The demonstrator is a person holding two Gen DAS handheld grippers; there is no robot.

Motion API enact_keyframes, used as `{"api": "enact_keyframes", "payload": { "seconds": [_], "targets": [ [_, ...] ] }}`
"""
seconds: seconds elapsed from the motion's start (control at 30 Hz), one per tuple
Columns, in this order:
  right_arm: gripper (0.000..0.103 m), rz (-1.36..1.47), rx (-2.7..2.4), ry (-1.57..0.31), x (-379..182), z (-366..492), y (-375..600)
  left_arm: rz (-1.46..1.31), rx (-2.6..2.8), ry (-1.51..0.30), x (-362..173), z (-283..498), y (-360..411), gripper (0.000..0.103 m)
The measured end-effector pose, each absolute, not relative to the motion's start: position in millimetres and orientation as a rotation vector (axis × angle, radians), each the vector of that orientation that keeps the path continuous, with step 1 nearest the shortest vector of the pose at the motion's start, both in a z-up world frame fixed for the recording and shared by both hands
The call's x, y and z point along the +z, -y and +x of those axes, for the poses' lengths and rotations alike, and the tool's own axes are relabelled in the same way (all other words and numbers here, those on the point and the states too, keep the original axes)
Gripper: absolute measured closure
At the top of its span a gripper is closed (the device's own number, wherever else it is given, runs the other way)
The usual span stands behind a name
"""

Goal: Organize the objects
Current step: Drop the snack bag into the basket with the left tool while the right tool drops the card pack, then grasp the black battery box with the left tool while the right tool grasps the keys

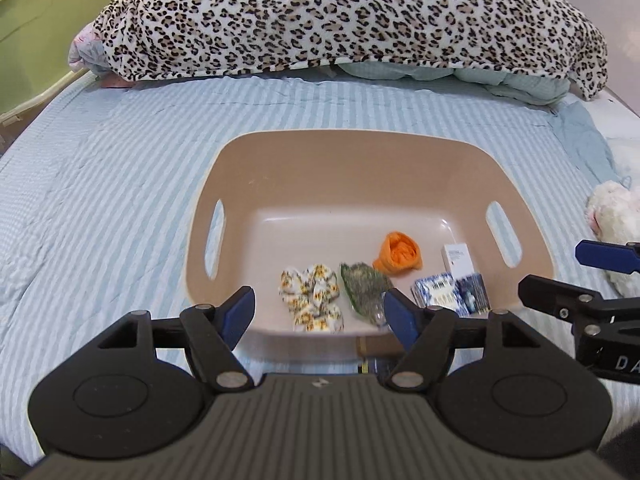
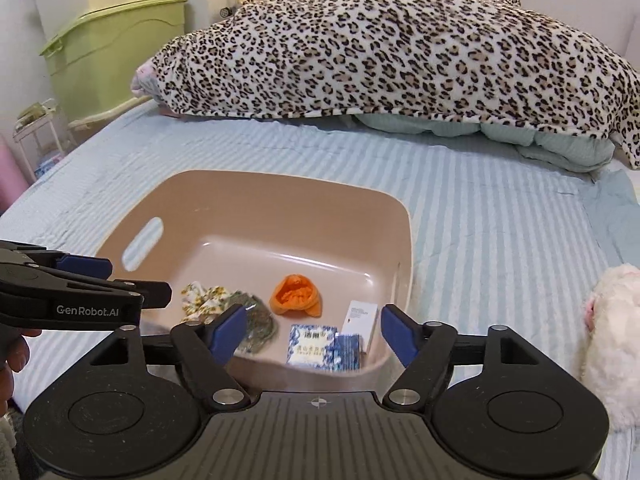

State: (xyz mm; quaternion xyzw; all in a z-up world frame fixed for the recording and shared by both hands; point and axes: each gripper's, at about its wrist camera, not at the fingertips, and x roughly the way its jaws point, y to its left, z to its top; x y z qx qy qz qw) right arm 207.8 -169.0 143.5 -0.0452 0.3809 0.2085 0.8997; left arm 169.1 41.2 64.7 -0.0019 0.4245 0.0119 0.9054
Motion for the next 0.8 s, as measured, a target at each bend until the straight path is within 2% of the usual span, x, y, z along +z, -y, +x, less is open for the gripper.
{"api": "enact_keyframes", "payload": {
  "seconds": [0.23, 0.8],
  "targets": [
    [0.023, -0.099, 0.425, -0.806, 138, 180, 185, 0.015, -0.001, -0.907, 56, 135, -38, 0.023],
    [0.023, -0.119, 0.375, -0.949, 71, 171, 200, -0.021, -0.02, -1.035, -17, 135, -29, 0.022]
  ]
}}
